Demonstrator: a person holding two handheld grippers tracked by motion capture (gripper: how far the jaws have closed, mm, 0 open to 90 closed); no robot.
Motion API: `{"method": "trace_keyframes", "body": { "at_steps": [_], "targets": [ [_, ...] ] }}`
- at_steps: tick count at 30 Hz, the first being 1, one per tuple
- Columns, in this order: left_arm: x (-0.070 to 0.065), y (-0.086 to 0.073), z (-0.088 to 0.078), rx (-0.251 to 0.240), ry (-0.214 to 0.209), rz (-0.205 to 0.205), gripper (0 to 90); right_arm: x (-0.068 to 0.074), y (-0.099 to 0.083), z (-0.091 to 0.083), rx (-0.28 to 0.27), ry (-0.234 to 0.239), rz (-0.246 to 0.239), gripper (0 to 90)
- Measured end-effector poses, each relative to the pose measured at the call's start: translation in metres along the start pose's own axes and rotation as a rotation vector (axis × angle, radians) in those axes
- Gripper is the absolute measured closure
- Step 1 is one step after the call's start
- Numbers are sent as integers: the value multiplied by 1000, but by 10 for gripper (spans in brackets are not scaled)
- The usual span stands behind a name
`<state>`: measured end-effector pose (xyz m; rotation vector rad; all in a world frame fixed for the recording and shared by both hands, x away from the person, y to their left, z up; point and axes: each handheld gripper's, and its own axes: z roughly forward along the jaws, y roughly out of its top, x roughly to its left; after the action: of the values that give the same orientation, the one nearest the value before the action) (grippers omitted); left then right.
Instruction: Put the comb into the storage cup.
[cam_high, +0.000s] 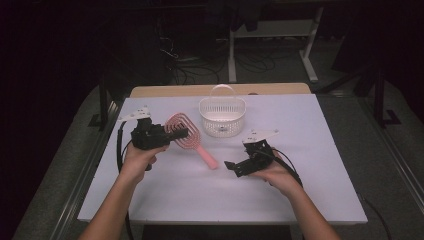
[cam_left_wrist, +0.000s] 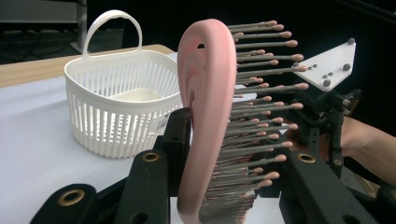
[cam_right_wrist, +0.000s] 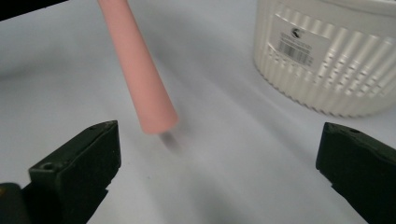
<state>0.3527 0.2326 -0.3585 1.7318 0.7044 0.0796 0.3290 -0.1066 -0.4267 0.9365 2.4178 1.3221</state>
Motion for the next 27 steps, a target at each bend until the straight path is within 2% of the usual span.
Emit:
{"method": "trace_keyframes", "body": {
  "at_steps": [17,27],
  "targets": [
    [2,2,-5,-12,9,-3,646,-20,-40,-40,-33,-59,66,0],
    [4,2,-9,-22,15,-6,646,-25,-64,-52,-10,-70,83,0]
  ]
}}
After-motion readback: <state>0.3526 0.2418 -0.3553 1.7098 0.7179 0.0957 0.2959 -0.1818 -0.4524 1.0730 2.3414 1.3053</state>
